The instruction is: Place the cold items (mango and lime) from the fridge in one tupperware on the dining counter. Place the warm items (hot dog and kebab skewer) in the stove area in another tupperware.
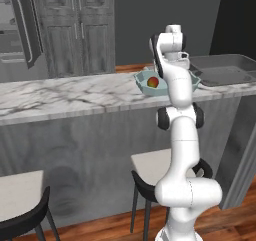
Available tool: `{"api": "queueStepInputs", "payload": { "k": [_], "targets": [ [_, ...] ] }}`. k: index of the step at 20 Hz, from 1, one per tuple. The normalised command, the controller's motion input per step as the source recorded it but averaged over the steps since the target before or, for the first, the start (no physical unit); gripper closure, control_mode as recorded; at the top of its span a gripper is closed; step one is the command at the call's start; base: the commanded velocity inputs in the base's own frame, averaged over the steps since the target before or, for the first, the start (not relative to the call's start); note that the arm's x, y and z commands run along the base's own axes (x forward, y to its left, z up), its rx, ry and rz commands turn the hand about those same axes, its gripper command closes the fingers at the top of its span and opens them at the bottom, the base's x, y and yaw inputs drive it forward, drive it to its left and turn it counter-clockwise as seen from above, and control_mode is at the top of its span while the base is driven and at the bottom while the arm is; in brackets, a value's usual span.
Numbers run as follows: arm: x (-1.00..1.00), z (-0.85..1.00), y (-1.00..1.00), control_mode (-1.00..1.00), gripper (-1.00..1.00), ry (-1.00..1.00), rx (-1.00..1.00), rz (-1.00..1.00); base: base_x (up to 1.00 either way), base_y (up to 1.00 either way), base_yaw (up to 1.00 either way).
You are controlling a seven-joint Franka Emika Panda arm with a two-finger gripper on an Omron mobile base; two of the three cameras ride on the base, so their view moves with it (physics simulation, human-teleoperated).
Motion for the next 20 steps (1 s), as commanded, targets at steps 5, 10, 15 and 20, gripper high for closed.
{"api": "queueStepInputs", "payload": {
  "k": [5,10,15,20],
  "targets": [
    [-0.25,0.47,0.10,-1.00,-1.00,-0.01,-0.14,0.00,0.00,0.00,0.00],
    [-0.85,0.36,0.01,-1.00,-1.00,-0.12,-0.12,0.00,0.00,0.00,0.00],
    [-1.00,0.00,0.04,-1.00,-1.00,0.03,-0.07,0.00,0.00,0.00,0.00],
    [-0.95,0.22,0.00,-1.00,-1.00,0.57,0.03,-0.11,0.00,0.00,0.00]
  ]
}}
